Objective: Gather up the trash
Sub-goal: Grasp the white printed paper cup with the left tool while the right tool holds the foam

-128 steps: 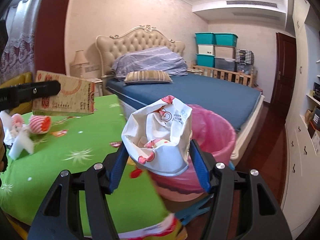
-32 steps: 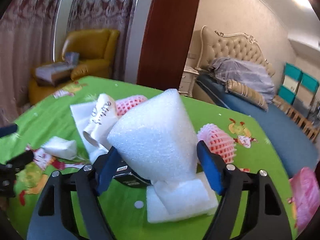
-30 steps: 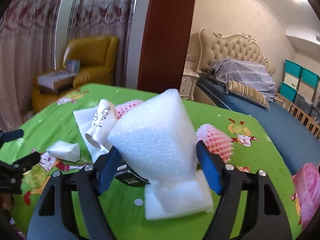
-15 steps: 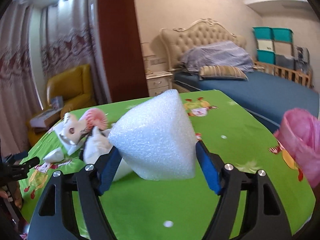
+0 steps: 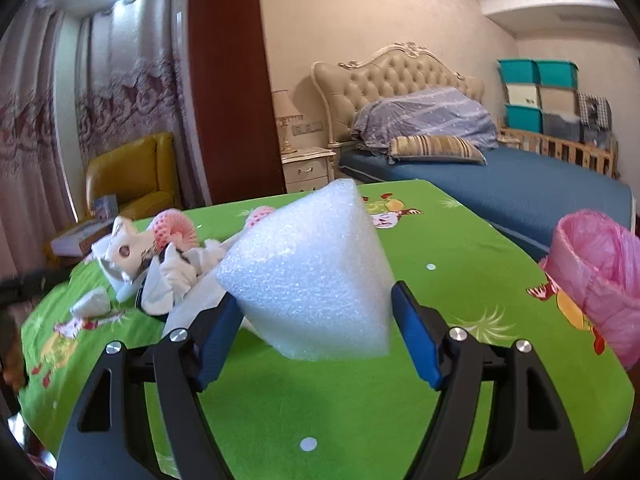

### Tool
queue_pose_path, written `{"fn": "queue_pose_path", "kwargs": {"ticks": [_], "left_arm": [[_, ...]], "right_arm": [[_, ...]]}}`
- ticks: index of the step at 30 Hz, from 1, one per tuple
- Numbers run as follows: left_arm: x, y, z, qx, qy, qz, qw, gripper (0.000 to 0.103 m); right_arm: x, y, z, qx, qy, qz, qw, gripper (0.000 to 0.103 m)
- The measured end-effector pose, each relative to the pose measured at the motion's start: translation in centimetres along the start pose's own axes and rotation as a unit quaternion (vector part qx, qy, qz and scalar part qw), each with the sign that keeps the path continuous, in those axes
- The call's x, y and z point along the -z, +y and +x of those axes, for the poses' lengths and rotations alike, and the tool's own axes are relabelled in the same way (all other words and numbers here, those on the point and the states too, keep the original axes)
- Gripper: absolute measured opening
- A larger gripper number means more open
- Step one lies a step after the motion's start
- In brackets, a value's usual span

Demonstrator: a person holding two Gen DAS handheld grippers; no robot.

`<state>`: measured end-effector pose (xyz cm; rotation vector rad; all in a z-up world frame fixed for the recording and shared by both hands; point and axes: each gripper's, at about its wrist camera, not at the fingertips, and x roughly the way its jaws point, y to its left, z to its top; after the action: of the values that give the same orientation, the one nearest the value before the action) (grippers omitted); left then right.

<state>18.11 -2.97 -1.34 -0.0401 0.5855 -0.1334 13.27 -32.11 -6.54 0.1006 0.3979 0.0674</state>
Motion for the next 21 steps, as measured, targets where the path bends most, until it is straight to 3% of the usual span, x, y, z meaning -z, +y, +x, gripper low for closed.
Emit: {"fn": "queue_pose_path", "kwargs": {"ticks": [8, 15, 17, 19, 21], "left_arm": [[-2.7, -4.7, 4.1, -0.009, -0.003, 0.051, 0.9987, 0.091], [-3.3, -6.2, 7.5, -0.03, 0.03, 0.086, 0.9954, 0.075], [-2.9, -6.4, 7.7, -0.043, 0.027, 0.097, 0.994, 0.072], [-2.4, -6.7, 7.3, -0.048, 0.017, 0.11, 0.9926, 0.061], [-2.1, -6.5, 6.6, -0.043, 0.013, 0.107, 0.9932, 0.061]], "right_arm": [[0.0, -1.1, -0.1, -0.011, 0.0, 0.02, 1.0, 0.072], [0.0, -1.2, -0.2, -0.017, -0.002, 0.022, 1.0, 0.073], [0.0, -1.1, -0.2, -0.018, -0.003, 0.022, 1.0, 0.073], [0.0, -1.2, -0.2, -0.02, -0.004, 0.022, 1.0, 0.073], [0.0, -1.2, -0.2, -0.022, -0.004, 0.021, 1.0, 0.073]]}}
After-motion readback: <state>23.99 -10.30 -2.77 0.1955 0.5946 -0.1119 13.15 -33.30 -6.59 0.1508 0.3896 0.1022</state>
